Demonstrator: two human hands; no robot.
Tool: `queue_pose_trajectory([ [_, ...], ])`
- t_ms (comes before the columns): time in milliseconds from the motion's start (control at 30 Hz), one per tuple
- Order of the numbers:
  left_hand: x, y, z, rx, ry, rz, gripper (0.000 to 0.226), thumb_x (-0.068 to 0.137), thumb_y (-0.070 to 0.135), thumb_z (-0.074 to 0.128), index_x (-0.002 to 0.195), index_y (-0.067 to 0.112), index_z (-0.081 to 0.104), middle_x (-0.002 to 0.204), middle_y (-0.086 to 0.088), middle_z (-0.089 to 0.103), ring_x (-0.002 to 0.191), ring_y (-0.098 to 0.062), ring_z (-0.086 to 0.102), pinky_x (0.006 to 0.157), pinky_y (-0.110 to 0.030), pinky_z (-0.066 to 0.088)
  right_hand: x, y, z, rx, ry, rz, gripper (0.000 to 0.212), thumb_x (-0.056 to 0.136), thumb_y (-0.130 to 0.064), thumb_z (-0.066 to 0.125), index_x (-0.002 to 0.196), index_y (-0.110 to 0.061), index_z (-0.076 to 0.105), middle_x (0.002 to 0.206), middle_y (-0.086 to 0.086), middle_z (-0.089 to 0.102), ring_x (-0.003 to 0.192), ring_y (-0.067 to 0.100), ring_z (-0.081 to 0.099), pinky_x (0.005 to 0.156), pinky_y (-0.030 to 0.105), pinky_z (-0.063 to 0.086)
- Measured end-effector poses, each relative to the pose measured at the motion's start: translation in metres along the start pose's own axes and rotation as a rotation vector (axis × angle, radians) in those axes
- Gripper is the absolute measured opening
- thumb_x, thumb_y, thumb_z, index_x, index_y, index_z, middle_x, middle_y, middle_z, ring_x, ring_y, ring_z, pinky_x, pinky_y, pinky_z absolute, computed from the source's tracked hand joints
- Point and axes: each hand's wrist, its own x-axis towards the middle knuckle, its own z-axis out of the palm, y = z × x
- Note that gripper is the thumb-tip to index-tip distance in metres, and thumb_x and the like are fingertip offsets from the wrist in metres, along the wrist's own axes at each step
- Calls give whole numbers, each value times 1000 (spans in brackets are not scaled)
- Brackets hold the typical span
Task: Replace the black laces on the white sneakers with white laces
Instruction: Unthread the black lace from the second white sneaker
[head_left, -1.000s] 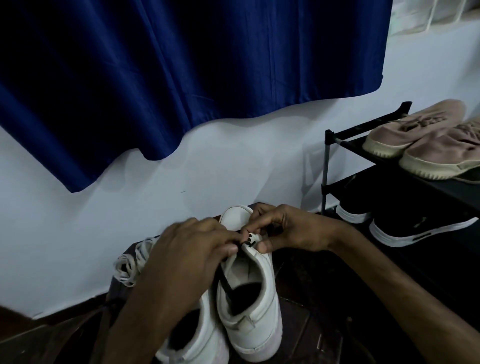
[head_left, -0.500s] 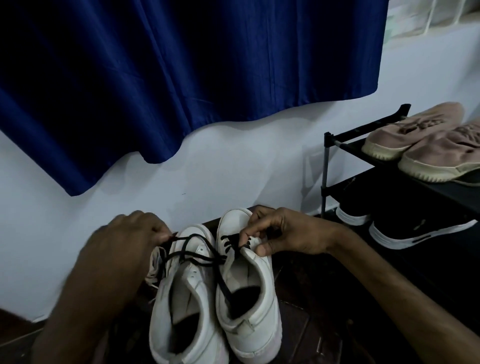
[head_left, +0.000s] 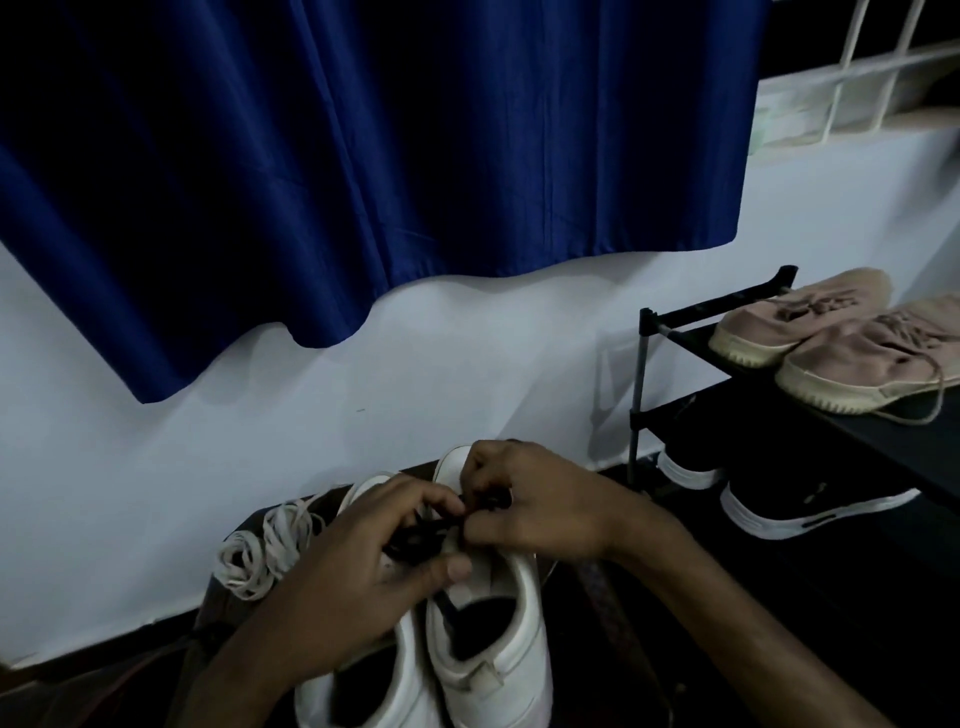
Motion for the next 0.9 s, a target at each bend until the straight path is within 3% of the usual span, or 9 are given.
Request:
queue_pose_trajectory([
  [100, 1, 1, 6, -3, 58, -6, 47, 70, 69, 71, 106, 40, 62, 113, 17, 64, 109, -7, 61, 90, -38, 51, -3, 7, 4, 28, 55, -49, 15, 67, -49, 62, 69, -34, 63, 85, -18, 53, 86, 3, 55, 81, 25, 46],
  [233, 5, 3, 11, -56, 53, -23, 45, 76, 53, 75, 110, 32, 57, 108, 13, 65, 106, -8, 62, 89, -41, 50, -13, 25, 2, 438, 51, -73, 4, 82, -15, 72, 79, -13, 71, 92, -2, 60, 94, 14, 59, 84, 25, 45],
  [333, 4, -3, 12, -45, 54, -35, 46, 78, 49, 72, 116, 33, 52, 111, 17, 62, 109, -4, 58, 93, -37, 45, -9, 27, 14, 763, 56, -43, 7, 79, -10, 64, 76, -4, 67, 93, 6, 58, 91, 15, 57, 82, 25, 42],
  [433, 1, -9, 11, -158, 18, -54, 42, 82, 47, 71, 120, 36, 56, 115, 18, 64, 114, -3, 58, 97, -29, 45, -2, 32, 25, 991, 133, 33, 33, 67, -20, 68, 83, 8, 63, 97, 12, 57, 92, 22, 56, 81, 28, 45],
  [500, -2, -13, 10, -292, 17, -58, 34, 86, 37, 70, 118, 31, 62, 110, 13, 68, 108, -6, 63, 91, -21, 48, 1, 33, 26, 978, 161, 52, 34, 70, -24, 70, 81, 8, 64, 98, 12, 57, 94, 24, 54, 85, 34, 43],
  [600, -2, -19, 14, -471, 67, -83, 18, 90, 26, 66, 107, 20, 70, 103, 2, 72, 102, -13, 67, 90, -26, 51, 0, 32, 20, 870, 84, 51, 20, 84, -23, 68, 77, -5, 66, 94, 12, 56, 91, 23, 53, 85, 34, 40],
  [700, 0, -23, 21, -402, 266, -42, 2, 88, 22, 67, 88, 22, 69, 89, 3, 70, 89, -14, 67, 81, -26, 50, -2, 30, 15, 832, 28, 53, 21, 88, -29, 68, 79, -11, 67, 94, 10, 55, 92, 21, 53, 85, 32, 40],
  [800, -4, -22, 19, -543, 468, -74, 9, 90, 26, 60, 83, 22, 64, 83, 2, 71, 75, -11, 64, 73, -22, 48, -4, 26, 15, 865, 12, 53, 31, 81, -43, 75, 78, -14, 64, 89, 7, 52, 88, 19, 49, 82, 28, 40],
  [900, -14, -15, 12, -737, 515, -29, 11, 92, 23, 54, 93, 19, 65, 85, -6, 71, 74, -18, 61, 72, -25, 49, -3, 20, 15, 910, 1, 83, 32, 78, -39, 77, 79, -9, 65, 85, 6, 56, 85, 17, 53, 79, 25, 43],
])
